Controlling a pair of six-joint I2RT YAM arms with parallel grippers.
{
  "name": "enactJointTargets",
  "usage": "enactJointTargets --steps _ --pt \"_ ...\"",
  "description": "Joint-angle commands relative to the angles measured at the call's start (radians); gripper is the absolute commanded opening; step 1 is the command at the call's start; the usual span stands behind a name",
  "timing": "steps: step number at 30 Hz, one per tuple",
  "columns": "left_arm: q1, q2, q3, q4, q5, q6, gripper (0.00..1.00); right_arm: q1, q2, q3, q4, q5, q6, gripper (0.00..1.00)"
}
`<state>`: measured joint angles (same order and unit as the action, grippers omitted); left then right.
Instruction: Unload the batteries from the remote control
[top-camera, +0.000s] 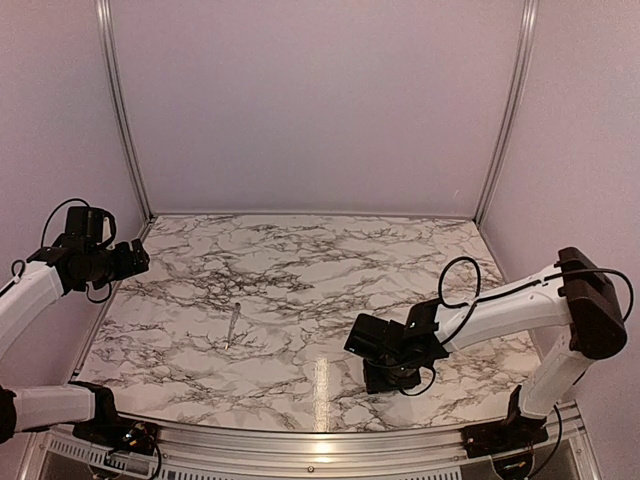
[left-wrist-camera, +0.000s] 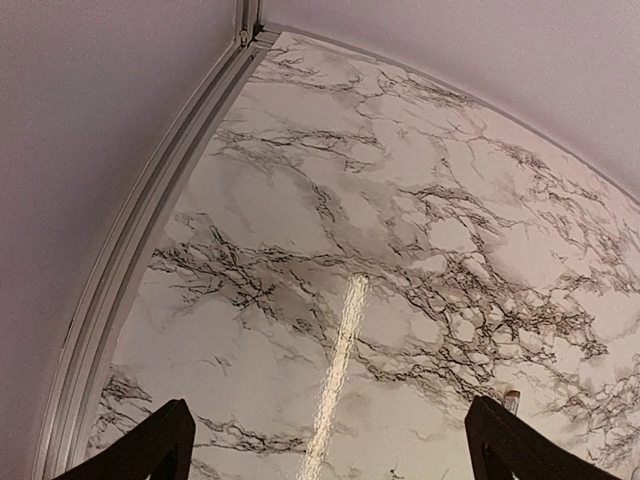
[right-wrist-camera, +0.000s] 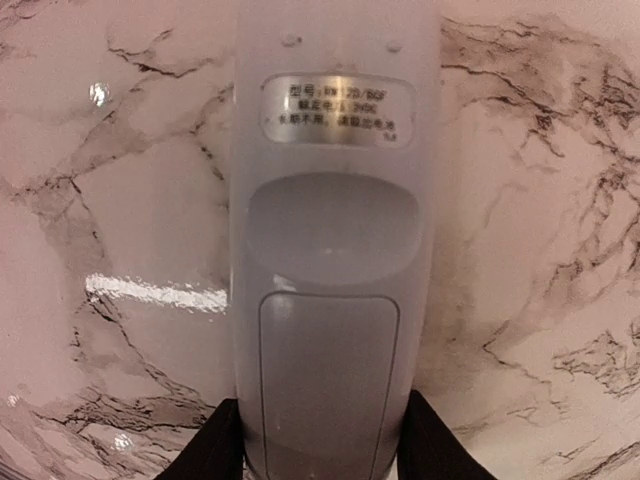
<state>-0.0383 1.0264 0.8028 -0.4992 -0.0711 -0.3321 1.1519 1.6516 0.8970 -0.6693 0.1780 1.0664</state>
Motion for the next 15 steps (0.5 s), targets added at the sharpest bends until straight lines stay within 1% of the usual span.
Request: enactJointTargets --steps 1,5,10,15 --pt "-0.003 -0.012 -0.014 0.011 0.003 0.001 0.99 0.000 0.089 -0.008 -0.053 0.002 -0.029 0.21" --pt "-0.003 -0.005 -0.014 0.012 0.014 0.001 0.99 0.000 0.083 0.048 -0.095 0.042 -0.066 0.21" --pt "-0.003 0.011 -0.016 0.017 0.067 0.004 0.99 0.000 0.088 0.116 -0.100 0.079 -0.139 0.21" --pt "-0.005 0.016 -0.022 0.030 0.166 0.017 0.99 0.001 0.101 0.166 -0.092 0.100 -0.196 0.21"
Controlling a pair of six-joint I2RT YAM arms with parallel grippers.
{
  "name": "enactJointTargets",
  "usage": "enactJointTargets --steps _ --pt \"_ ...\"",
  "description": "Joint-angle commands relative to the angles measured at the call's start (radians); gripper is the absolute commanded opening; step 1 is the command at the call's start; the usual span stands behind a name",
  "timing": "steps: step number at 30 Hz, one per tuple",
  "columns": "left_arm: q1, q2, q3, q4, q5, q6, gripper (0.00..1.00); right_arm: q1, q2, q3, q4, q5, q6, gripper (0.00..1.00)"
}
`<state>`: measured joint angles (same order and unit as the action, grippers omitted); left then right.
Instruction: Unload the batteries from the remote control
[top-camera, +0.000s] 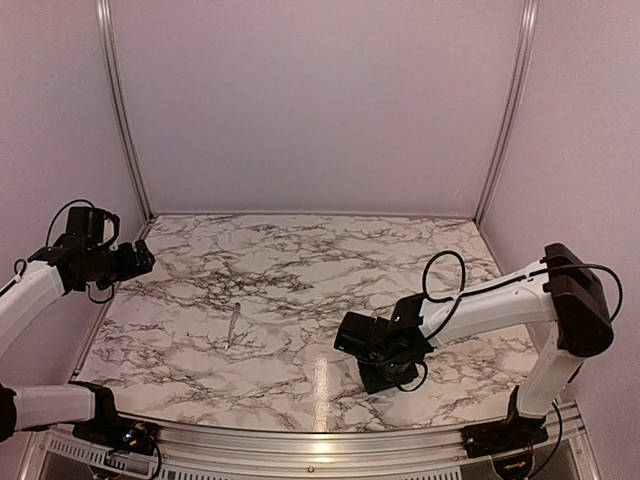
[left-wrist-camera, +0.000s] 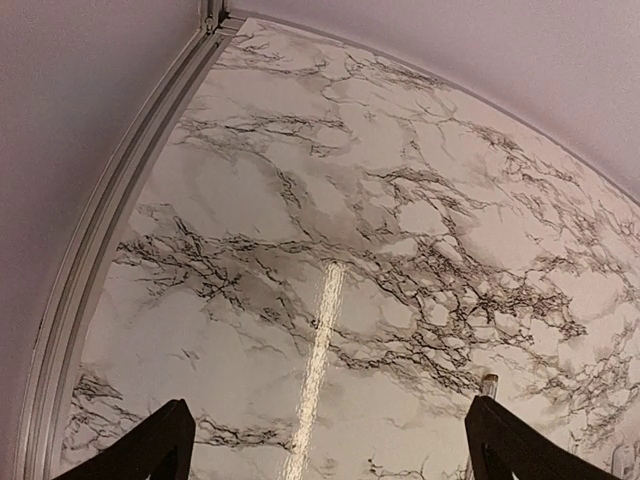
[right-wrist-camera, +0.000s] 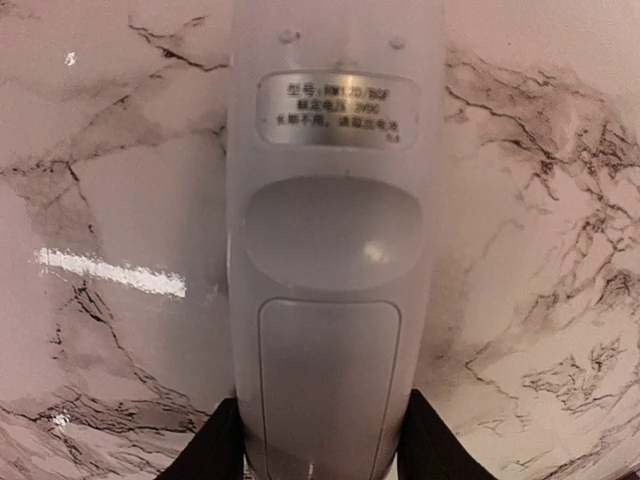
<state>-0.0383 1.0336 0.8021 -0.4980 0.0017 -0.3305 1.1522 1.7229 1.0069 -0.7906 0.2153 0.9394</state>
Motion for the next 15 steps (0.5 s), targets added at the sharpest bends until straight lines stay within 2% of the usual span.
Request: enactJointTargets --steps 1,10,15 --pt "-0.004 0.011 -0.022 0.034 0.122 0.019 0.99 0.000 0.032 0.066 0.030 0.064 -0.079 0.21" --pt "-0.014 0.046 -0.029 0.071 0.425 0.022 0.97 -0.001 0.054 0.153 0.040 0.093 -0.175 0.21" --pt "-0.024 0.069 -0.026 0.072 0.539 0.015 0.95 0.000 0.064 0.198 0.043 0.092 -0.215 0.20"
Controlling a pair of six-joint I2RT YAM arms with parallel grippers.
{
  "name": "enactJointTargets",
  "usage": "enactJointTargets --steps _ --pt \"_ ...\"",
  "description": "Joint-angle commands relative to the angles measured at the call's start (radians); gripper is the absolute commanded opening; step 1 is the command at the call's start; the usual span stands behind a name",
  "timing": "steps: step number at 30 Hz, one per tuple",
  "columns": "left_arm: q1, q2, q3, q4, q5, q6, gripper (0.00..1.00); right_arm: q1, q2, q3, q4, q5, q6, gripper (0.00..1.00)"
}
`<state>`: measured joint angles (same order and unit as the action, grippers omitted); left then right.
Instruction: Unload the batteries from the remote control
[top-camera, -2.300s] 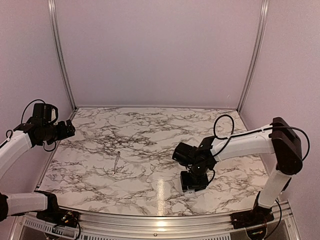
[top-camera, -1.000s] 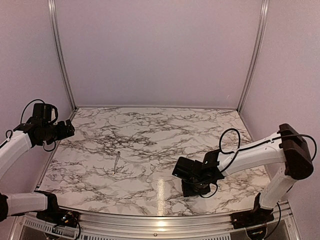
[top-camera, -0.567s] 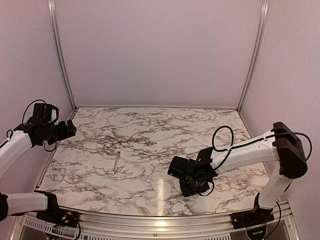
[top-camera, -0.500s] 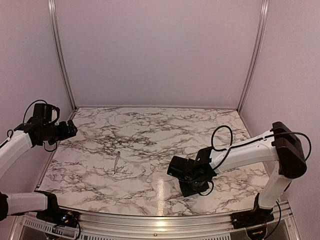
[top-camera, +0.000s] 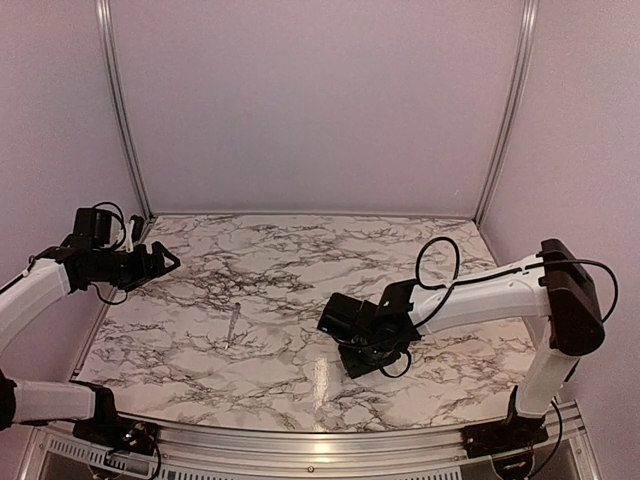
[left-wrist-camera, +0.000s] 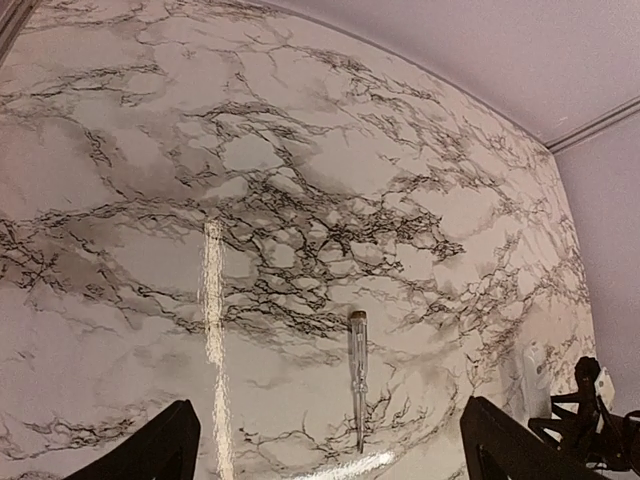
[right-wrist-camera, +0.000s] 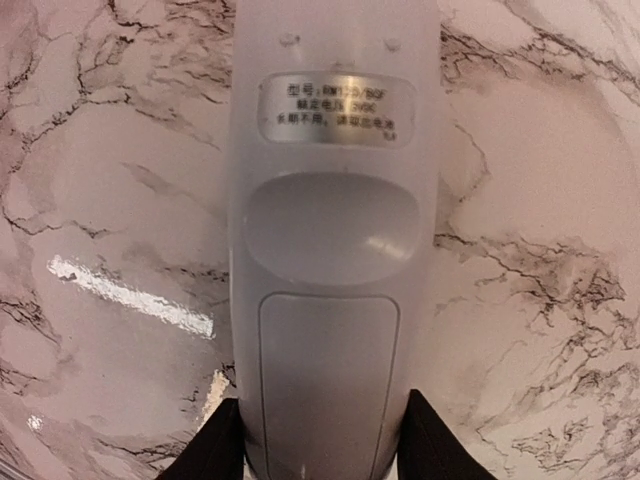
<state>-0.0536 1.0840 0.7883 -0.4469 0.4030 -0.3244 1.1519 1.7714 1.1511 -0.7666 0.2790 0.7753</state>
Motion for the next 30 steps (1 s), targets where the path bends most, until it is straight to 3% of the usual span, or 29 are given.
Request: enactJointTargets --steps 1,10,20,30 --pt "-0.012 0.023 -0.013 0.019 0.152 0.009 0.94 0.000 0.017 0.062 0.021 0.030 -0.058 0.20" --pt "-0.135 0.093 -0.011 0.066 0.217 -0.036 0.91 0.001 0.031 0.147 0.041 0.018 -0.132 0.20" --pt "-0.285 0.256 0.023 0.262 0.342 -0.183 0.87 0.001 0.014 0.210 0.081 0.022 -0.245 0.20" --pt "-0.367 0.457 0.175 0.227 0.519 -0.155 0.86 0.000 -0.026 0.210 0.181 -0.016 -0.435 0.22"
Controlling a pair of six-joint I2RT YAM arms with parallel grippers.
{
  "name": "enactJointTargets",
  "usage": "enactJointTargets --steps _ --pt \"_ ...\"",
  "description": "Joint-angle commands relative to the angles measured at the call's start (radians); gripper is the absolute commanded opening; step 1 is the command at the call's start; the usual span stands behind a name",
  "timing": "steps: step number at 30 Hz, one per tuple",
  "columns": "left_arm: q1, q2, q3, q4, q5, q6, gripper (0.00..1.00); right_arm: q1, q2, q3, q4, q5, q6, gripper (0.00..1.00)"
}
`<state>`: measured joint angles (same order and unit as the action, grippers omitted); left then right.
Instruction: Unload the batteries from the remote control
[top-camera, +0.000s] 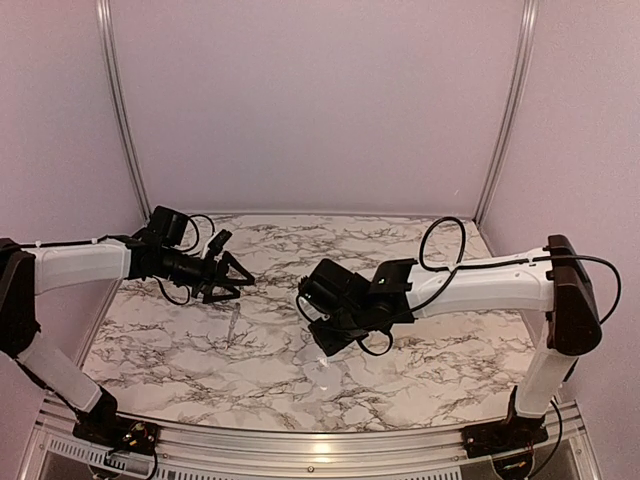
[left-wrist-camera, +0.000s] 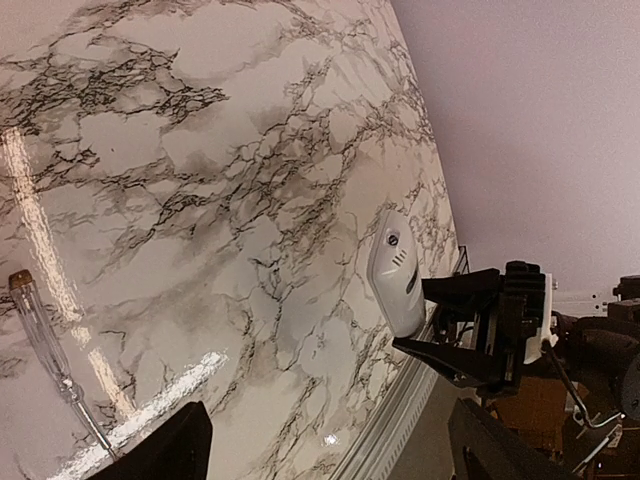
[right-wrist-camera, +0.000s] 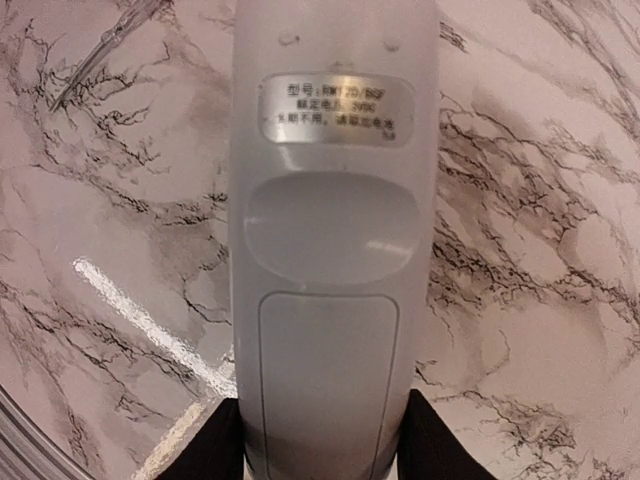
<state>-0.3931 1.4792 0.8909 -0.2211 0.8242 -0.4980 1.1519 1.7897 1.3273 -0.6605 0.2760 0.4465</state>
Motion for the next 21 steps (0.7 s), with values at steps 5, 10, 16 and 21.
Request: enactJointTargets --steps 5,10,16,21 --pt "-0.060 0.133 0.139 -0.039 0.123 0.041 0.85 0.001 -0.047 0.046 0.094 -0.033 -0.172 0.22" --pt "-0.081 0.182 0.174 -0.038 0.167 0.038 0.81 0.001 -0.051 0.053 0.117 -0.051 -0.216 0.23" --pt "-0.099 0.249 0.216 -0.060 0.190 0.044 0.78 0.001 -0.049 0.059 0.140 -0.062 -0.227 0.23" --pt "-0.128 0.316 0.280 -0.086 0.216 0.048 0.73 0.000 -0.045 0.066 0.153 -0.067 -0.238 0.23"
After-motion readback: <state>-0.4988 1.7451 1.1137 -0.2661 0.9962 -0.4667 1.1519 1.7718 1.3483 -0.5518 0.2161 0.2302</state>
